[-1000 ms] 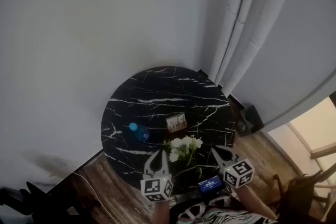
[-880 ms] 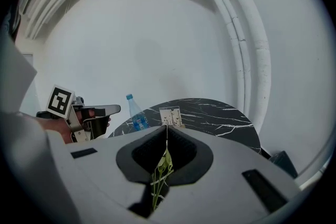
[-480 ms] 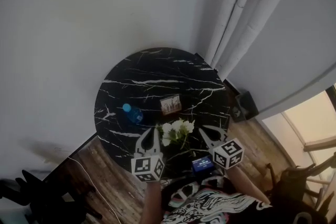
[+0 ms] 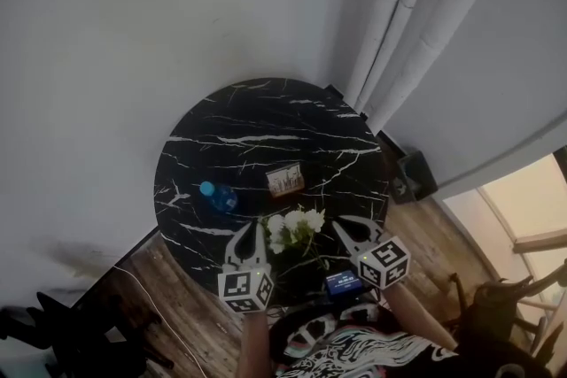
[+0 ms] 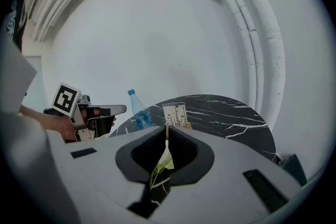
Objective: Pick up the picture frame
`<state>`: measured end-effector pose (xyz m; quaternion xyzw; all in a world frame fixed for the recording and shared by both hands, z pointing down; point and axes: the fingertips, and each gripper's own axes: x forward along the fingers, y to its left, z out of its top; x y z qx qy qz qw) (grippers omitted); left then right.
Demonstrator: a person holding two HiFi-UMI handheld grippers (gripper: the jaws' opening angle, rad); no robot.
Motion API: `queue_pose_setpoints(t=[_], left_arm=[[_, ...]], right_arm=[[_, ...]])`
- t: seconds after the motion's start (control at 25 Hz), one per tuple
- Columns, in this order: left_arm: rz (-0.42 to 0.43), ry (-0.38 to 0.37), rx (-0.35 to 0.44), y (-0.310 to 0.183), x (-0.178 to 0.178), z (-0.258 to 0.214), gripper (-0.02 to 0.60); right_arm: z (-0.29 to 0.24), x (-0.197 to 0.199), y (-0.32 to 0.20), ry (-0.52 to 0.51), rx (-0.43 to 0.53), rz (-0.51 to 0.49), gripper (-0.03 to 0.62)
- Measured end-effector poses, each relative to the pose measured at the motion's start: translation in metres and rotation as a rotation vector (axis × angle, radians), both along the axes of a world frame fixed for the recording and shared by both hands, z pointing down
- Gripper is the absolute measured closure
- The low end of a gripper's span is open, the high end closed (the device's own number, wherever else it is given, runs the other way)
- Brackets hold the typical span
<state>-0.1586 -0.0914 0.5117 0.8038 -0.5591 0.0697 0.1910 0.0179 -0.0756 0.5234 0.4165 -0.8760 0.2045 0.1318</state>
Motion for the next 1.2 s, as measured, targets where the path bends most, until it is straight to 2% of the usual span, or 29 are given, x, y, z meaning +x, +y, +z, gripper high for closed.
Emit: queue_pose_setpoints(t=[0.44, 1.2], left_arm=[[0.024, -0.017, -0.051, -0.024, -0.006, 0.026, 0.566], [0.163, -0.120, -0.183, -0.075, 0.009, 0.097, 0.566]], right_arm=[[0.025, -0.002, -0.032, 0.054, -0.021, -0.027, 0.574], [0.087, -0.029, -0.090, 0.140, -0.103, -0.148, 0.572]])
